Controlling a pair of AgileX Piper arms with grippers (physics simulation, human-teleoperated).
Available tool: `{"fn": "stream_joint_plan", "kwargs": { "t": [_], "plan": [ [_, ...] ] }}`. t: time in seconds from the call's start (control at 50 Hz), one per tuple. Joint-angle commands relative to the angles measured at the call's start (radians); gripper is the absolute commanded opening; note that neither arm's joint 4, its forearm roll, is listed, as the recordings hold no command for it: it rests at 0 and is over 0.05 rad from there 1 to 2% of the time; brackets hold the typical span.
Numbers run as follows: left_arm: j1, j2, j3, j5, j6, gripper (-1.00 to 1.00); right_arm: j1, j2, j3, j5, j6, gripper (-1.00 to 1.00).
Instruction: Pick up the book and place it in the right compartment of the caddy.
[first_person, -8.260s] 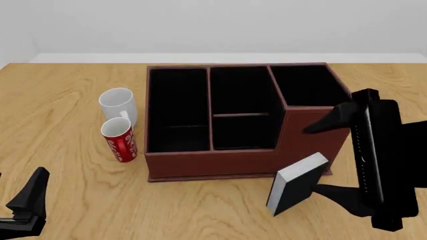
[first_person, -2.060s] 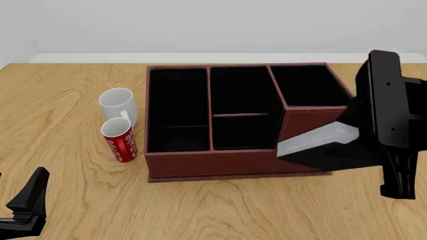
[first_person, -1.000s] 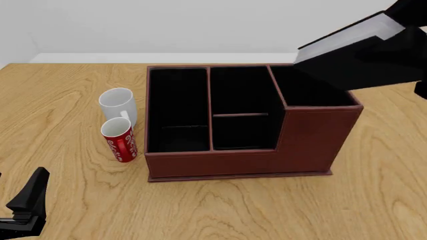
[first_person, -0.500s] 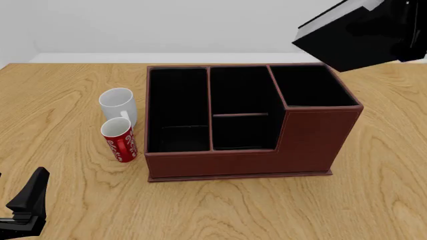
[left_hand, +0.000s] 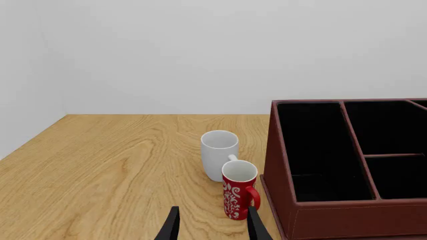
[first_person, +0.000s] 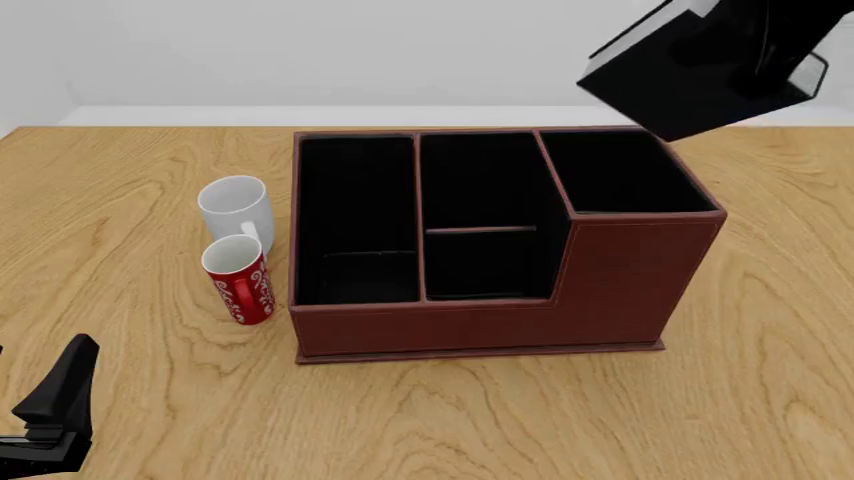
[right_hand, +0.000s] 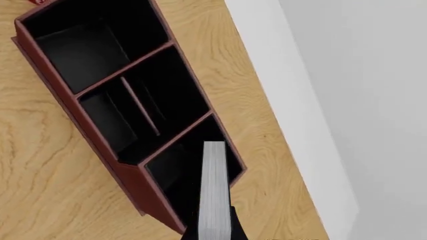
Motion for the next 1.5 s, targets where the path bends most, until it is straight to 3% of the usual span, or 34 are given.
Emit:
{"fn": "stream_joint_plan", "kwargs": {
  "t": [0.02,0.12,0.48,1.26,1.5],
  "plan": [
    [0.0,0.0,0.0,0.0,0.0,1.0,-0.007,0.036,-0.02,0.0,0.039,-1.0],
    [0.0,0.0,0.0,0.0,0.0,1.0,-0.009,0.04,-0.011,0.0,0.049,-1.0],
    [0.0,0.0,0.0,0.0,0.0,1.0,-0.074,0.079,0.0,0.0,0.005,-1.0],
    [0.0,0.0,0.0,0.0,0.0,1.0,-0.059,0.154,-0.008,0.0,0.04,-1.0],
    [0.0,0.0,0.0,0.0,0.0,1.0,-0.07,0.172,-0.005,0.0,0.022,-1.0]
  ]
}}
